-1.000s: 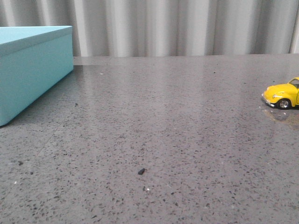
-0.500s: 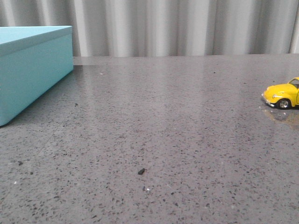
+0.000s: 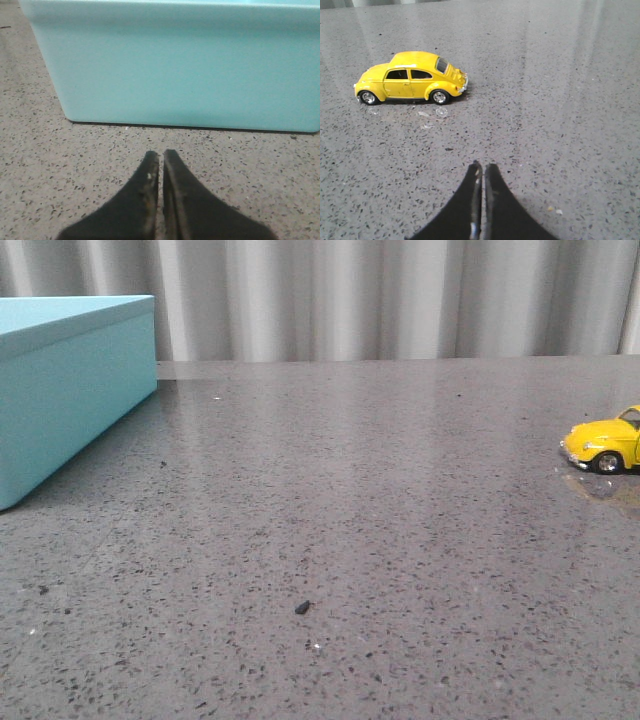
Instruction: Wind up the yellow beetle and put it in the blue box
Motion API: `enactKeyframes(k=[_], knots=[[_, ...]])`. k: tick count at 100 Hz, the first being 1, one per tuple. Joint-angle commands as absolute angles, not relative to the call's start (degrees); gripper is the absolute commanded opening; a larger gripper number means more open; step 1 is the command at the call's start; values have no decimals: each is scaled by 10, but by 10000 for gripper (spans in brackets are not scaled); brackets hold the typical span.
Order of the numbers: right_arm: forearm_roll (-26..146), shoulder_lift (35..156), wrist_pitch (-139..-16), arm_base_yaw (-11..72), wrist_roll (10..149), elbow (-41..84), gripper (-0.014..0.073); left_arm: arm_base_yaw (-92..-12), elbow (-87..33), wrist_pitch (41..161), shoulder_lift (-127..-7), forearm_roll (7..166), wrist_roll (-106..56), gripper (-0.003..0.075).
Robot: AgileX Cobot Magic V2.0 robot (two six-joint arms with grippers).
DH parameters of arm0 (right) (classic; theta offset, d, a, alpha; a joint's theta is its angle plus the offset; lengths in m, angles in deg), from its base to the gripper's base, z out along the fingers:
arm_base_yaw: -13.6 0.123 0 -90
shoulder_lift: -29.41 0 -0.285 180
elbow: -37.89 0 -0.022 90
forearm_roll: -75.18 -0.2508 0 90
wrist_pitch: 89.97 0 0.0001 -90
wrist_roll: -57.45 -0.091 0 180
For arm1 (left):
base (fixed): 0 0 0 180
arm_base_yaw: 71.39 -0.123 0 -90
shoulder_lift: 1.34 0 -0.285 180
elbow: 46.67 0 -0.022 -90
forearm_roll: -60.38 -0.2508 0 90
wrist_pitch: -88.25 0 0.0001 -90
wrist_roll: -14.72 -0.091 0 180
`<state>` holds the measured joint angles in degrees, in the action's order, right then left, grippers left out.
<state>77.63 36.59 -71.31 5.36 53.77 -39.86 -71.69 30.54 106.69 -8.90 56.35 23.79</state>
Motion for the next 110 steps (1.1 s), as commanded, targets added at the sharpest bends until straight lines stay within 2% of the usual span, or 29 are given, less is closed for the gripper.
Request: enactKeyframes(k=[1,14,53,77,110], knots=[[784,355,-721,53,541,-410,-61,-718,320,1020,-72,567,244,-21],[783,355,-756,53,541,-410,-61,-718,320,997,-72,574,244,-21],[783,355,-911,53,541,-410,-61,-718,320,826,-72,591,244,-21],[761,355,-994,53,541,-410,-61,-718,320,790,-72,591,244,-21],[762,355,-1000,53,541,-405,-61,-718,316,784,-72,600,244,-21]])
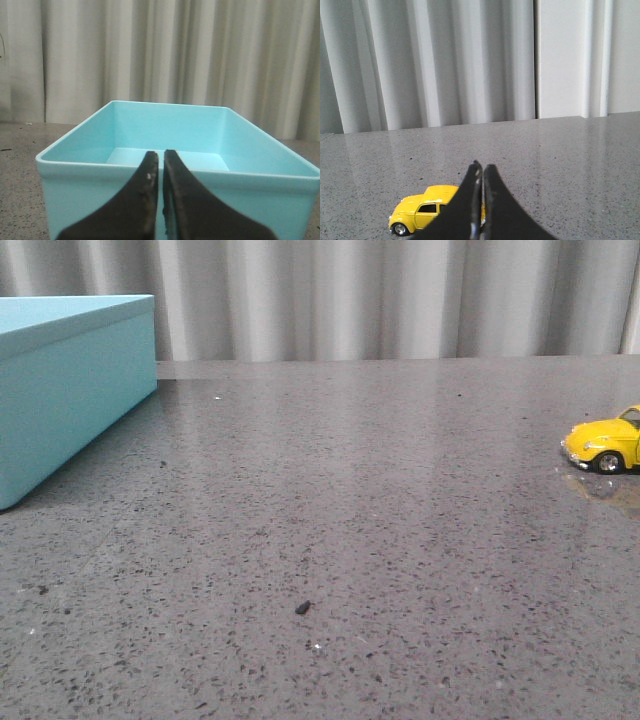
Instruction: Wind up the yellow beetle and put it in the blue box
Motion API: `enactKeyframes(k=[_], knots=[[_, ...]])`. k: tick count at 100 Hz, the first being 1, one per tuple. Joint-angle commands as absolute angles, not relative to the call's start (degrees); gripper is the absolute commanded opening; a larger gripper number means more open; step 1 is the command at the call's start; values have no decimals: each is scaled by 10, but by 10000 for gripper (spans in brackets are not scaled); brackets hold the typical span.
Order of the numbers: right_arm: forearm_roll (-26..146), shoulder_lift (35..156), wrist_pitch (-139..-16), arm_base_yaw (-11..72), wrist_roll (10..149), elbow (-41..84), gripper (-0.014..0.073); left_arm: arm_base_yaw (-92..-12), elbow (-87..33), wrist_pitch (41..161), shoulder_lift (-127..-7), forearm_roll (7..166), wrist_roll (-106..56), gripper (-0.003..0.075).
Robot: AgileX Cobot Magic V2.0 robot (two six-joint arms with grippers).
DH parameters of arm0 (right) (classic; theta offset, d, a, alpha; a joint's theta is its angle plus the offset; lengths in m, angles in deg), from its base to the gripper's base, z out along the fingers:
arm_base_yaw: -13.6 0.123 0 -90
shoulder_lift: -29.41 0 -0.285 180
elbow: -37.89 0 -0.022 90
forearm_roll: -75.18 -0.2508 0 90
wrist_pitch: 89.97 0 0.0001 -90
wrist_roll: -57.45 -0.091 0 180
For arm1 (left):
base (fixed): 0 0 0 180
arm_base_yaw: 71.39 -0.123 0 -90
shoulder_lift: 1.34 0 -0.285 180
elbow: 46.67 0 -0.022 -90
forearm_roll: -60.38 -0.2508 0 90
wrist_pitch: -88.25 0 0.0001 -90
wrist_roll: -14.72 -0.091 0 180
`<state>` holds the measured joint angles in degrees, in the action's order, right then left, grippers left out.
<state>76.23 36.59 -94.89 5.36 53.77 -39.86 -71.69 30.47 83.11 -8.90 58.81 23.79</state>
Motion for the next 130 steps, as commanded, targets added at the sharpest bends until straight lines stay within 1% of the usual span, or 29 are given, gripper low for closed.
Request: enactKeyframes(k=[1,20,39,54,60,72,78,98,113,130], knots=[[762,355,-1000,53,541,-402,-61,-718,315,784,-72,604,244,-21],[762,355,-960,53,541,-367,-61,-718,278,798,-72,604,244,-21],[762,392,-819,53,541,-292,-61,-718,214,867,-100,599,244,-21],[762,474,-780,53,541,-224,-60,-718,171,901,-143,590,244,-21],[763,516,-757,53,542,-183,-61,-718,159,903,-161,590,244,-21],[781,607,-668,53,554,-86,-61,-718,140,904,-187,590,244,-21],[781,643,-661,53,554,-49,-61,-718,132,904,-196,590,244,-21],[766,711,-704,56,549,-16,-61,-717,123,901,-205,590,244,-21],[766,764,-656,72,549,28,-61,-717,123,902,-205,590,244,-21],[766,843,-593,108,549,94,-61,-717,123,902,-205,590,244,-21]])
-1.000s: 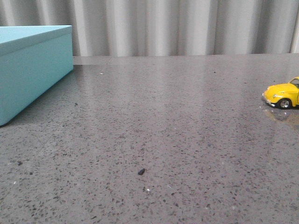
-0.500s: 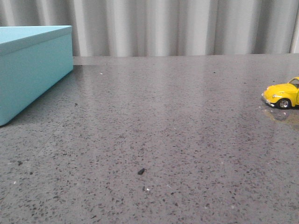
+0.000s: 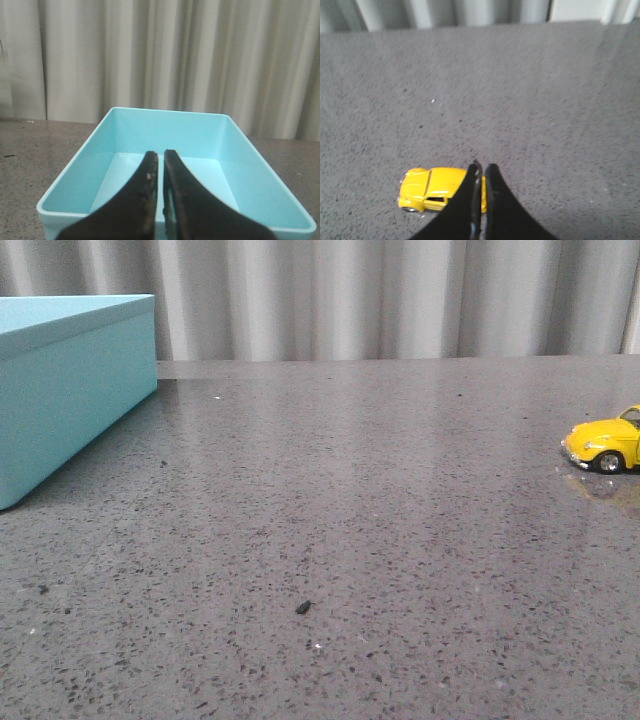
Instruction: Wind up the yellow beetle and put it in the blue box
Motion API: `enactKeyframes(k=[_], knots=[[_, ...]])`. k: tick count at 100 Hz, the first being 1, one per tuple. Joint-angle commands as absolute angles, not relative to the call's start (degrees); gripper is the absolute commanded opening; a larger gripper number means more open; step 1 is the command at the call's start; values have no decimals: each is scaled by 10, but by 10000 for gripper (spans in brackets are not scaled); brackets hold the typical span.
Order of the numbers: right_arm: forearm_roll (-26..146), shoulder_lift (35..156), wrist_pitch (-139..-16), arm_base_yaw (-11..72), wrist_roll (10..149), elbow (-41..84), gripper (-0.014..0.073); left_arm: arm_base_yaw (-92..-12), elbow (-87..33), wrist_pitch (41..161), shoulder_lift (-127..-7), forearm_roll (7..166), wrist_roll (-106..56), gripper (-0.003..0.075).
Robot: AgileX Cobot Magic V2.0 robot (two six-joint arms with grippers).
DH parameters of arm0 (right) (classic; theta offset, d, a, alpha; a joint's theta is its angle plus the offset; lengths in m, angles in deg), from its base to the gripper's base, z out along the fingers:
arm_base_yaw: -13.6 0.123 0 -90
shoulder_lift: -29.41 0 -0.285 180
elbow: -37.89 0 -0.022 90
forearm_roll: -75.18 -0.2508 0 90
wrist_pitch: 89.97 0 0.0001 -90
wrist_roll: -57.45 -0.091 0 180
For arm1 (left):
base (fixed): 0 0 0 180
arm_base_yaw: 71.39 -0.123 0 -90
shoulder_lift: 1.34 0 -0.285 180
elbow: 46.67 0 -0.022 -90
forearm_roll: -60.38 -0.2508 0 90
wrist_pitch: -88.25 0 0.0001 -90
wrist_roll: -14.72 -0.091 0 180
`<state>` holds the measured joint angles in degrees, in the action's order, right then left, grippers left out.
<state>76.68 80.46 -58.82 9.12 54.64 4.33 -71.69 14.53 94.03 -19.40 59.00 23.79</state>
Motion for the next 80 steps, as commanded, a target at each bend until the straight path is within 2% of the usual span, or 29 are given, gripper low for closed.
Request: enactKeyframes(k=[1,37,80], knots=[[766,851,-587,109,549,97,-61,-717,123,902,-205,590,244,-21],[766,1024,-473,155,550,225,-61,-717,123,902,-205,590,244,-21],[726,1172,-309,159,545,346,-61,-717,123,903,-205,590,244,-21]])
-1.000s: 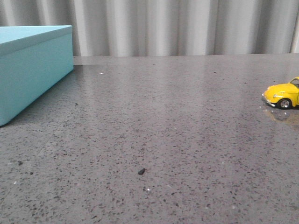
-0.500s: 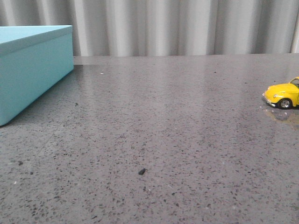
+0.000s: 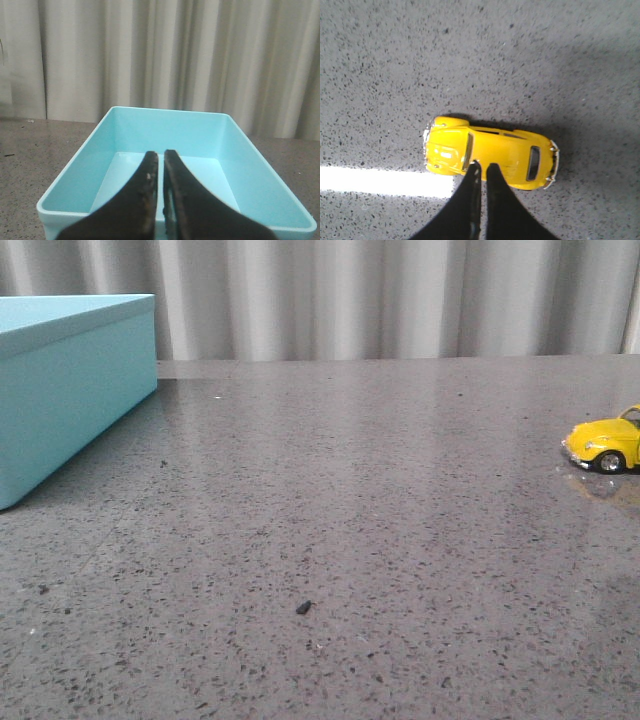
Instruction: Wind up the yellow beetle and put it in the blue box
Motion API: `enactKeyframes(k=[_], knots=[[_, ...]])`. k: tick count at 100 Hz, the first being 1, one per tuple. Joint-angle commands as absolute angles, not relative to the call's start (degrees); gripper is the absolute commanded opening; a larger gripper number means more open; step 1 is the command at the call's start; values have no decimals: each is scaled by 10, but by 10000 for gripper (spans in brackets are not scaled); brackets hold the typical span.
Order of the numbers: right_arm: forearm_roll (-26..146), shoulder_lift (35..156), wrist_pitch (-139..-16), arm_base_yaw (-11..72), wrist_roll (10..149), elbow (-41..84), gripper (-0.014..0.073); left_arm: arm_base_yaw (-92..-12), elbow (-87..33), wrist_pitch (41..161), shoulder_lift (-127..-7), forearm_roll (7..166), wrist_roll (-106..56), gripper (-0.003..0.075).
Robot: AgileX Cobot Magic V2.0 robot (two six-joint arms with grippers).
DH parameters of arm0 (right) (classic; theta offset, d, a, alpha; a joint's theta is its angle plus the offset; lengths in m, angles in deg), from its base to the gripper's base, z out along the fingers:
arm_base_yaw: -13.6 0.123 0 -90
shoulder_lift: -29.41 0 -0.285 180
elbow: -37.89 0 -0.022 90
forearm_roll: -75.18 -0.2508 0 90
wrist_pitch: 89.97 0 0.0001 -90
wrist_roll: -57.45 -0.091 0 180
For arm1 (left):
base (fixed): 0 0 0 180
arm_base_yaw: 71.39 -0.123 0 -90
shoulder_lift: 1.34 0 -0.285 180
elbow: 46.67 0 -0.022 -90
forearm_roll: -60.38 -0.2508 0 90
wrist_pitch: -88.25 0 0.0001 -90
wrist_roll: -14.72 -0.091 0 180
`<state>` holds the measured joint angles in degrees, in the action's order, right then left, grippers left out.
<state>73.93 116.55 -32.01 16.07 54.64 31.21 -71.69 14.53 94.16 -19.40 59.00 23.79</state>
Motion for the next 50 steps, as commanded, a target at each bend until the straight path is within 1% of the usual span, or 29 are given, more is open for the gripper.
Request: enactKeyframes(k=[1,15,50], knots=[[725,1175,-307,159,545,349,-61,-717,123,903,-205,590,244,-21],[724,1204,-280,159,545,366,-61,-717,123,903,-205,590,244,-21],[720,1229,-276,159,530,366,-61,-717,123,905,-205,590,244,-21]])
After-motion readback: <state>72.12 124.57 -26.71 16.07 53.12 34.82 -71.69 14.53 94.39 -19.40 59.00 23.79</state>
